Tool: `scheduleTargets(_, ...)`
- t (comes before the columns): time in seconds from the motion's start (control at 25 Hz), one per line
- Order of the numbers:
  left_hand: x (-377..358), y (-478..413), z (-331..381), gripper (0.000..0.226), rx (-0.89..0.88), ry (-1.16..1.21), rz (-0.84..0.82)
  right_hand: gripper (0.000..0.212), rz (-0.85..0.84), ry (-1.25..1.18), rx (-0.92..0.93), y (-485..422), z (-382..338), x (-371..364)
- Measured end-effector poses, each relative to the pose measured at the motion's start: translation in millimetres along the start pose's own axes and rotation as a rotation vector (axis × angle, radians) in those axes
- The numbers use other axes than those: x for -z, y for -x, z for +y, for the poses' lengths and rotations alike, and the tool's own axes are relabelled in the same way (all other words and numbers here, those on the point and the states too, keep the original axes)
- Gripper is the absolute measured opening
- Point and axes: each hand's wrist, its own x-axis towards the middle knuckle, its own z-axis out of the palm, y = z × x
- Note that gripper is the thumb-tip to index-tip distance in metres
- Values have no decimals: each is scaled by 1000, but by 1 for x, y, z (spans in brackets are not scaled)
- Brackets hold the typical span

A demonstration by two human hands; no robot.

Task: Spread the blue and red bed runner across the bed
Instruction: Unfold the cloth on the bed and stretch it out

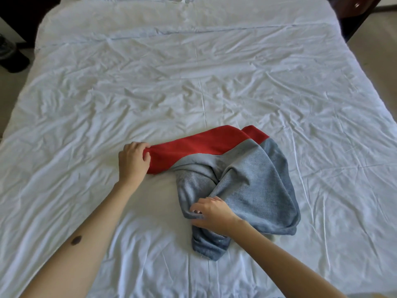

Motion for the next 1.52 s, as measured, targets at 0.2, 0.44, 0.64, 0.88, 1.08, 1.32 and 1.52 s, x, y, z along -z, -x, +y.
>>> scheduleTargets(0.2,1,65,14,19,89,111,-34,21,138,-16,-30,0,-9,19)
scheduleTargets(0.44,12,131,19,22,210,140,-40,25,151,8,-9,7,-26,40)
scheduleTargets(0.64,26,140,23,21,222,176,-28,22,236,13,-77,19,-45,45)
scheduleTargets(0.88,8,119,6,17,97,229,-111,24,353,69,-300,-3,-70,11)
scheduleTargets(1.08,-19,88,-23,11,-235,225,-264,22,404,63,-560,-48,-93,-24)
scheduleTargets(1.32,-51,56,-44,17,-523,185,-383,22,521,120,-806,-80,-98,-48)
scheduleTargets(1.52,-77,36,-43,33,-684,160,-412,18,576,52,-923,-90,-77,-63)
